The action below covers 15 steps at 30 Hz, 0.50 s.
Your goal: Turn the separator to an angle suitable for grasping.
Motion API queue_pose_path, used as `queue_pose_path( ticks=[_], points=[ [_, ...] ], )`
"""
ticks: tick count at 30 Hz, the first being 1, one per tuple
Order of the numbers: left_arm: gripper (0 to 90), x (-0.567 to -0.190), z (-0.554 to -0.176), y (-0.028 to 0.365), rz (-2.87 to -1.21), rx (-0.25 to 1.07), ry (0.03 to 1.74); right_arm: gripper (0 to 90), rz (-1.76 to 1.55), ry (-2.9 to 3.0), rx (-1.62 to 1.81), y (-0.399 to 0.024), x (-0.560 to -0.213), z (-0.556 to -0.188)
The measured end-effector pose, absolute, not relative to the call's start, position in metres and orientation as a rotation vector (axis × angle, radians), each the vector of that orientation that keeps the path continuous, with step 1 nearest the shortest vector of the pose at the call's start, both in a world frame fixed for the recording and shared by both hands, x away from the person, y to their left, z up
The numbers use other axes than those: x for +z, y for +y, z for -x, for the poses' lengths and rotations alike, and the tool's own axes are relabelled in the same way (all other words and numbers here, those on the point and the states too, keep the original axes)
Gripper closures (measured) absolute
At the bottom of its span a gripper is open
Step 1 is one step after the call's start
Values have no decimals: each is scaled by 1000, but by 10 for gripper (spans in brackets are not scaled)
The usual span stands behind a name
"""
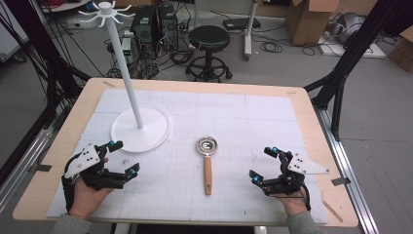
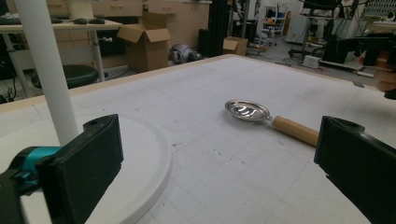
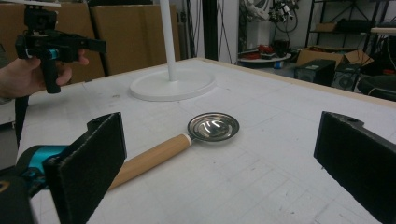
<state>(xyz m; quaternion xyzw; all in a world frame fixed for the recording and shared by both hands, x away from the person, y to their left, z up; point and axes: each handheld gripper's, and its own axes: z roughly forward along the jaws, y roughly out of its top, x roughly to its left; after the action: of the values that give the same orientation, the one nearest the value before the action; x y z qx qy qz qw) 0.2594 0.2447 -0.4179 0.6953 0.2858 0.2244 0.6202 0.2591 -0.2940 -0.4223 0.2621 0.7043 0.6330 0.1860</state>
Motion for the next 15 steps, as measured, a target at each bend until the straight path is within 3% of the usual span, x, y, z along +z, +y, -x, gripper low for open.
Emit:
queue_pose_path(
  ticks=[7,9,15],
  points=[
    [17,-419,-262,244,-1592,521,672,17,-724,2027,1788,-290,-423,-260],
    [18,-419,-263,244,-1592,524,673,88,-714,2041,1801,-289,-422,-258],
    [17,-418,-264,245,-1576,528,680,430,-664,2085,1836,-289,-419,-251]
  ],
)
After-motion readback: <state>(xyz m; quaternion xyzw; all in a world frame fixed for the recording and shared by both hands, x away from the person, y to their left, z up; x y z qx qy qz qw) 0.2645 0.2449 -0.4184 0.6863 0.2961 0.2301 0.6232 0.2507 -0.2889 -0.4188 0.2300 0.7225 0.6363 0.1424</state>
